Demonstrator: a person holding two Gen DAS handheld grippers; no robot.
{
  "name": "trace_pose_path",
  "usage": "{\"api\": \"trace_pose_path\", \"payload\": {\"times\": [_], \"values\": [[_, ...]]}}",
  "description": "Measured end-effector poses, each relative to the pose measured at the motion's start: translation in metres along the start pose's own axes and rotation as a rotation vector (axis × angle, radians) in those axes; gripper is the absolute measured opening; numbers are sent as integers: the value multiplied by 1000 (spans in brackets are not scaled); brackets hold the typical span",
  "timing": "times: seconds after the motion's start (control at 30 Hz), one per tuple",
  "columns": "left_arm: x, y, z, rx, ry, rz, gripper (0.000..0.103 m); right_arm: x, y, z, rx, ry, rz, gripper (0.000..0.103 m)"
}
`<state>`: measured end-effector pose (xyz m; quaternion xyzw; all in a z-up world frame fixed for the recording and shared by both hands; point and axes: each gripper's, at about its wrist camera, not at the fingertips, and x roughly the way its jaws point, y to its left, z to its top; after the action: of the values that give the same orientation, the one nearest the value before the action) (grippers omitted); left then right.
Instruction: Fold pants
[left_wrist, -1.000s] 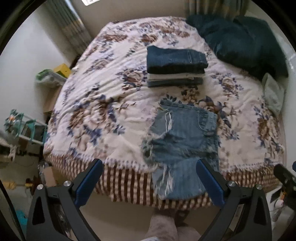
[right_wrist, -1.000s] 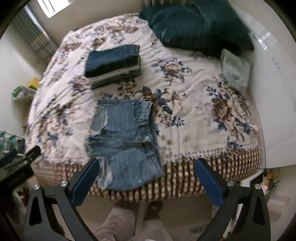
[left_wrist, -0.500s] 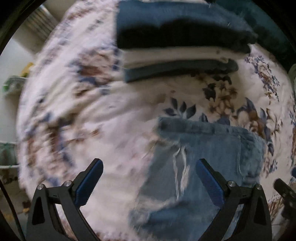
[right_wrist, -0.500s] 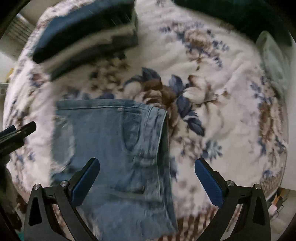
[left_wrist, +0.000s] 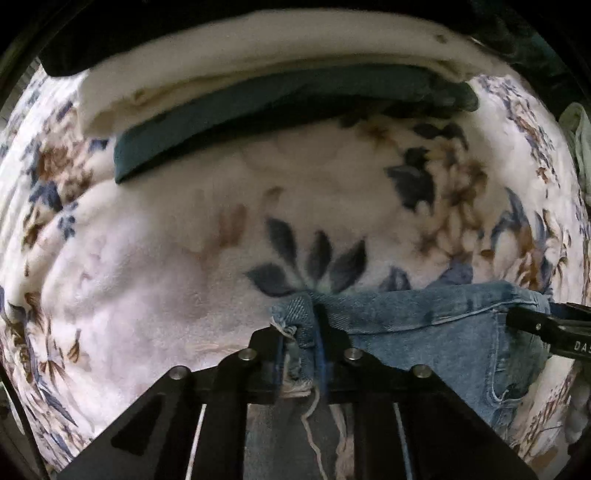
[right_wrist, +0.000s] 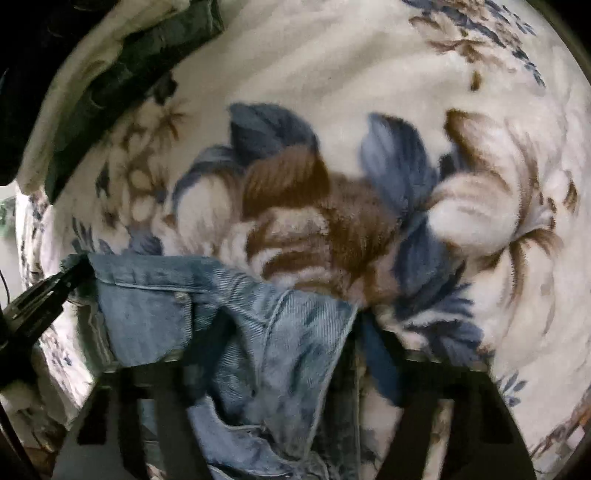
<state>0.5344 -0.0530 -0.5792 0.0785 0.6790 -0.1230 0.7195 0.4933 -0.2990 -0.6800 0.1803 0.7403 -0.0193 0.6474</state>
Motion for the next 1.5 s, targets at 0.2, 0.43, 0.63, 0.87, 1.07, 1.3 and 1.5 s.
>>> {"api": "trace_pose_path", "payload": {"times": [0.2,0.43,0.63,0.87,1.07,1.3,1.5], "values": [[-52,-14,-16,-26,-99,18,10,-25,20,-13,-77,-63,26,31],[-113,-13,-48,-93,-198,25,9,-80,47,-51,-132,-132,21,28],[-173,-8,-123,-153,-258,-19,9,-145,44,-127,-159,-185,95,28],[-191,-26,-265,-286,-162,-67,10,-167,10,-255,-228,-128,109,25],[-120,-62,-353,-303,68,-86,11,-115,-25,-343,-290,27,12,24],[-88,-59,-397,-394,122,-85,44,-56,-44,-381,-448,256,-104,69],[-113,-13,-413,-533,70,-29,56,-80,-69,-391,-417,311,-62,83]]}}
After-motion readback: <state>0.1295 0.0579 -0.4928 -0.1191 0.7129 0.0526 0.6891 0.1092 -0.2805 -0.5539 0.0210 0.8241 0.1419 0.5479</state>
